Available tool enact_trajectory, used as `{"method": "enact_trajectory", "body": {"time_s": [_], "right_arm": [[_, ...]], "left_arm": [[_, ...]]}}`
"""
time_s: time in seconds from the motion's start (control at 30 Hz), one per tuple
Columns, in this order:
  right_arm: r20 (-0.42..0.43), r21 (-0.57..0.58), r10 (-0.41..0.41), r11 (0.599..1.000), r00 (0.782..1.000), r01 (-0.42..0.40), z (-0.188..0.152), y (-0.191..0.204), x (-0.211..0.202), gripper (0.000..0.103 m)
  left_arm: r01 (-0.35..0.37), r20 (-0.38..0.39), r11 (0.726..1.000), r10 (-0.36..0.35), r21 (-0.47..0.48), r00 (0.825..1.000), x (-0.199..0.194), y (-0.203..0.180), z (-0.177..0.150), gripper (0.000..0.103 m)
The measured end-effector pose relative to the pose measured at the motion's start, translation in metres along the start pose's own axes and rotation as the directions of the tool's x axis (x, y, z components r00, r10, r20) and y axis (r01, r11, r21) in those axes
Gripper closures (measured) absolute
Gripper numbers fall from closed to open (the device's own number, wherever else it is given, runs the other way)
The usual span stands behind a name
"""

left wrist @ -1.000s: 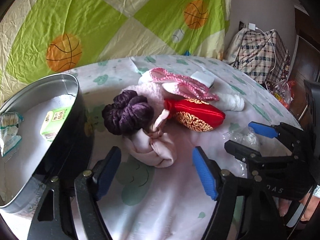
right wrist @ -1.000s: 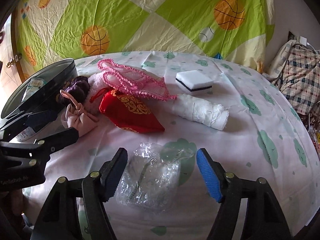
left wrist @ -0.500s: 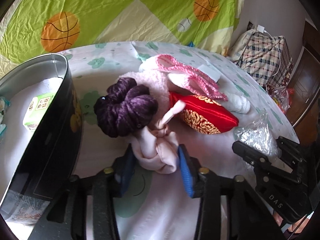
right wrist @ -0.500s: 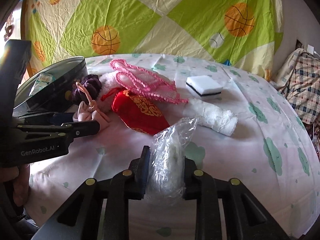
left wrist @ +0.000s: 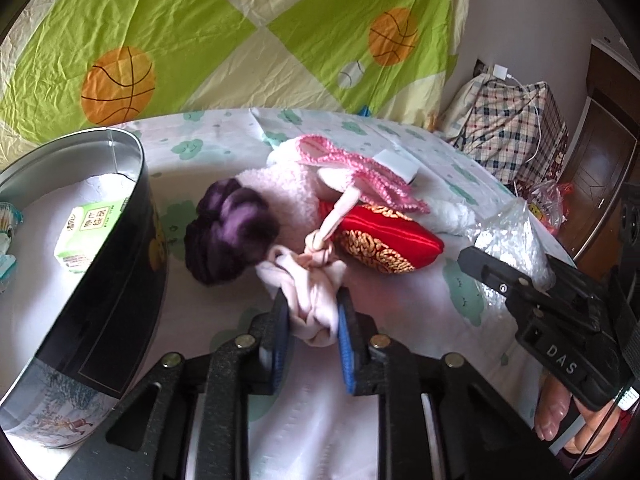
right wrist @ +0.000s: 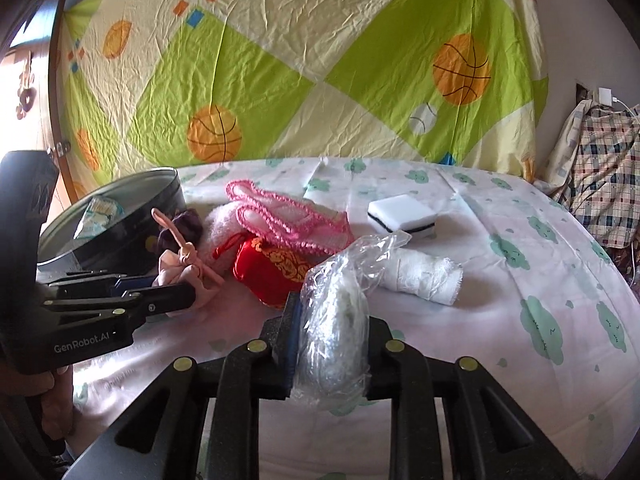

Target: Organize soft objects

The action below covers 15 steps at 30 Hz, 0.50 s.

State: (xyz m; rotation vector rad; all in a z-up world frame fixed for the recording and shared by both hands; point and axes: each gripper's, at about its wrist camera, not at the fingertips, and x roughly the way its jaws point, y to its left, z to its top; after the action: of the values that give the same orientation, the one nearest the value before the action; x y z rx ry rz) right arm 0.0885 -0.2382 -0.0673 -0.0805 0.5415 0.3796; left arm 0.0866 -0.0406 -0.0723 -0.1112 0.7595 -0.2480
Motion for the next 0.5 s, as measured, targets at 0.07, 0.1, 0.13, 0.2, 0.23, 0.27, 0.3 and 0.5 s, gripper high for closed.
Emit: {"method": "enact_trajectory", "body": {"time_s": [0.07,0.1,0.13,0.2,0.23,0.27,0.3,0.5], "right_arm": [[0.015,0.002,0.007,1.000,1.000,-0.007,0.000,-0.001,-0.002,0.078],[0.019,0.002,0.005,1.000,1.000,-0.005,0.000,-0.001,-0.003,0.078],[0.021,0.001,0.003,1.000,1.000,-0.003,0.000,0.000,-0.003,0.078],[0.022,0.000,0.000,1.000,1.000,0.000,0.000,0.001,-0.003,0.078],[0.026,0.001,-0.002,1.000,1.000,0.001,-0.001,0.000,-0.004,0.078],[0.031,0.002,-0.003,1.000,0.999,0.003,-0.001,0.000,-0.004,0.078],[0.036,0.001,-0.005,1.000,0.999,0.005,-0.001,0.000,-0.005,0.078],[0.061,0.000,-0.015,1.000,0.998,0.016,-0.002,0.000,-0.009,0.078]], "left_arm": [[-0.004,0.015,1.000,0.004,-0.001,1.000,-0.004,0.001,-0.001,0.083],[0.001,0.030,1.000,-0.001,-0.002,1.000,-0.006,0.001,-0.001,0.083],[0.002,0.042,1.000,-0.002,-0.002,0.999,-0.008,0.001,-0.001,0.083],[-0.004,0.058,1.000,0.004,-0.003,0.998,-0.012,0.002,-0.003,0.083],[-0.004,0.067,1.000,0.004,-0.002,0.998,-0.013,0.002,-0.003,0.083],[-0.008,0.079,1.000,0.007,0.001,0.997,-0.015,0.002,-0.004,0.083],[-0.014,0.086,1.000,0.014,0.005,0.996,-0.017,0.001,-0.005,0.083],[-0.065,0.143,0.995,0.054,0.071,0.988,-0.026,-0.010,-0.011,0.083]]}}
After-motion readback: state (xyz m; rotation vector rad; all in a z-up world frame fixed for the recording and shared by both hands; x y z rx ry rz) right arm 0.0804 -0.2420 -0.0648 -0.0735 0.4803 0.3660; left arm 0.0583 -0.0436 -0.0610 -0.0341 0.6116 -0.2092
